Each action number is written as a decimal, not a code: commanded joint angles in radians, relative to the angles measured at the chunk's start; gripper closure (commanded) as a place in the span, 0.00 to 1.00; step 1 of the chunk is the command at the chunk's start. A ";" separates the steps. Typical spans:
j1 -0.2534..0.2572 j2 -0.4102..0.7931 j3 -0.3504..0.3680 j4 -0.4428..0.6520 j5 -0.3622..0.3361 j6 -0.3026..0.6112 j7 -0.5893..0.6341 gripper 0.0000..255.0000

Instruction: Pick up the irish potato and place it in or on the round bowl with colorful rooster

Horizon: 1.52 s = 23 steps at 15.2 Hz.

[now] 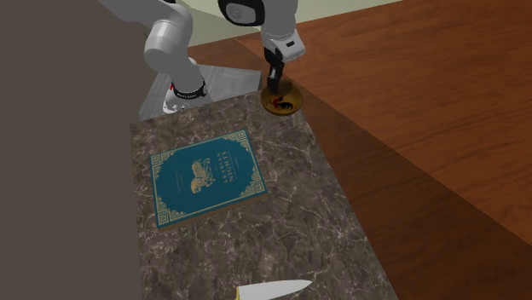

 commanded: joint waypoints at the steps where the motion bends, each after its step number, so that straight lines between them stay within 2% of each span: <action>1: -0.003 0.013 -0.007 -0.020 -0.004 0.033 -0.005 1.00; 3: -0.002 0.028 -0.011 -0.035 -0.004 0.064 -0.007 1.00; 11: -0.002 0.028 -0.011 -0.035 -0.004 0.064 -0.007 1.00; 12: -0.002 0.028 -0.011 -0.036 -0.004 0.064 -0.007 0.00; 17: -0.002 0.028 -0.011 -0.036 -0.004 0.064 -0.007 0.00; 21: -0.006 -0.041 0.005 0.051 -0.001 -0.091 -0.004 0.00; 23: -0.006 -0.041 0.005 0.051 -0.001 -0.091 -0.004 0.00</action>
